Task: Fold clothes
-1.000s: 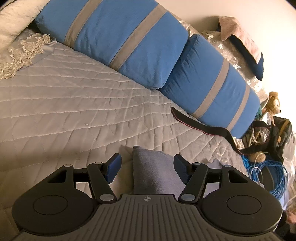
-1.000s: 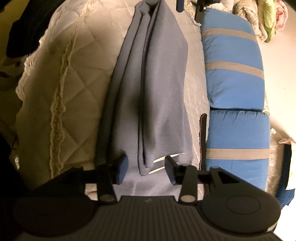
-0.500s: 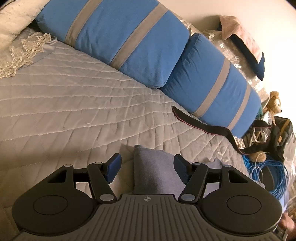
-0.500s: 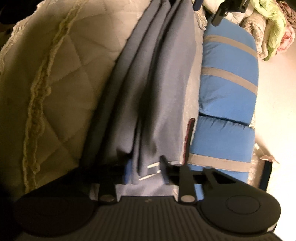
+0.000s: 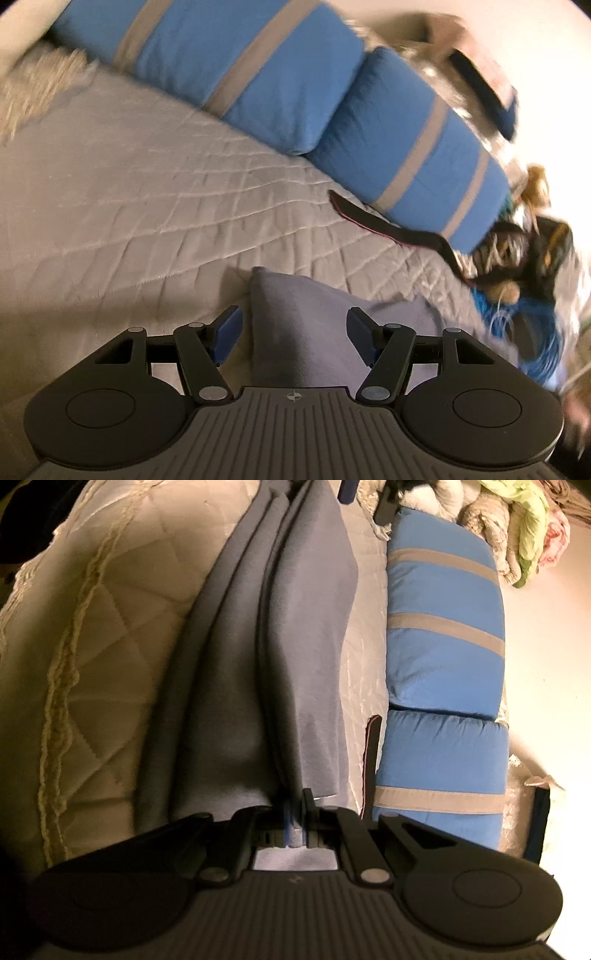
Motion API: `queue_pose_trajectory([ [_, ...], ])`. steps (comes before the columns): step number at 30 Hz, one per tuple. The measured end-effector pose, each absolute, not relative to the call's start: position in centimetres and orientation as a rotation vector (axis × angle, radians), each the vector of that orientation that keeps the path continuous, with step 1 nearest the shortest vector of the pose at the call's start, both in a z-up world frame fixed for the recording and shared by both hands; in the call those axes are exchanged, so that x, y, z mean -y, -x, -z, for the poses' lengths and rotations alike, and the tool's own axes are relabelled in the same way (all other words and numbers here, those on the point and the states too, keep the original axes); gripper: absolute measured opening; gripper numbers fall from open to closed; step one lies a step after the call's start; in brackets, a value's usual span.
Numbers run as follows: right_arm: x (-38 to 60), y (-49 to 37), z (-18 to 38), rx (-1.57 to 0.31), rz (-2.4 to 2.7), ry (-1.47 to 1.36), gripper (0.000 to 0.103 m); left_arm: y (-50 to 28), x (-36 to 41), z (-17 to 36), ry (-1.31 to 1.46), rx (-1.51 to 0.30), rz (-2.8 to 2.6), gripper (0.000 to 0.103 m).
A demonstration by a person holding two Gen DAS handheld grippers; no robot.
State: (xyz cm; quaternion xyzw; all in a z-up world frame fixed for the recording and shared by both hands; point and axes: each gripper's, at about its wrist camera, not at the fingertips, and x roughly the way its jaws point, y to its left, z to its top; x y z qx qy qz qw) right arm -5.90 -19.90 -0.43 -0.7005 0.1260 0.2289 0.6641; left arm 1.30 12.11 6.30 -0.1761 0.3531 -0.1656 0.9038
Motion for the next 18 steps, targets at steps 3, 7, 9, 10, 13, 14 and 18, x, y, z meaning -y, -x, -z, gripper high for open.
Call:
queue_pose_trajectory([
  [3,19.9,5.5,-0.2,-0.286,-0.511,1.548,0.013,1.6,-9.0,-7.4,0.127,-0.671,0.39,0.061],
  [7,20.0,4.9,-1.2,-0.269,-0.492,1.513,0.014,5.5,-3.7,-7.2,-0.259,-0.579,0.395,0.061],
  [9,20.1,4.6,-1.9,-0.26,-0.481,1.493,0.014,6.8,-1.7,-6.6,-0.407,-0.538,0.397,0.061],
  [10,20.1,4.4,-2.3,-0.256,-0.476,1.482,0.014,7.3,-0.8,-6.3,-0.476,-0.518,0.399,0.061],
  [13,20.1,4.0,-3.2,-0.243,-0.462,1.46,0.014,8.2,1.1,-5.1,-0.645,-0.465,0.39,0.061],
  [14,20.1,3.9,-3.5,-0.239,-0.458,1.454,0.014,8.4,1.6,-4.5,-0.708,-0.45,0.38,0.061],
  [18,20.0,3.6,-4.5,-0.225,-0.443,1.432,0.014,9.1,3.6,-2.2,-0.952,-0.395,0.332,0.061],
])
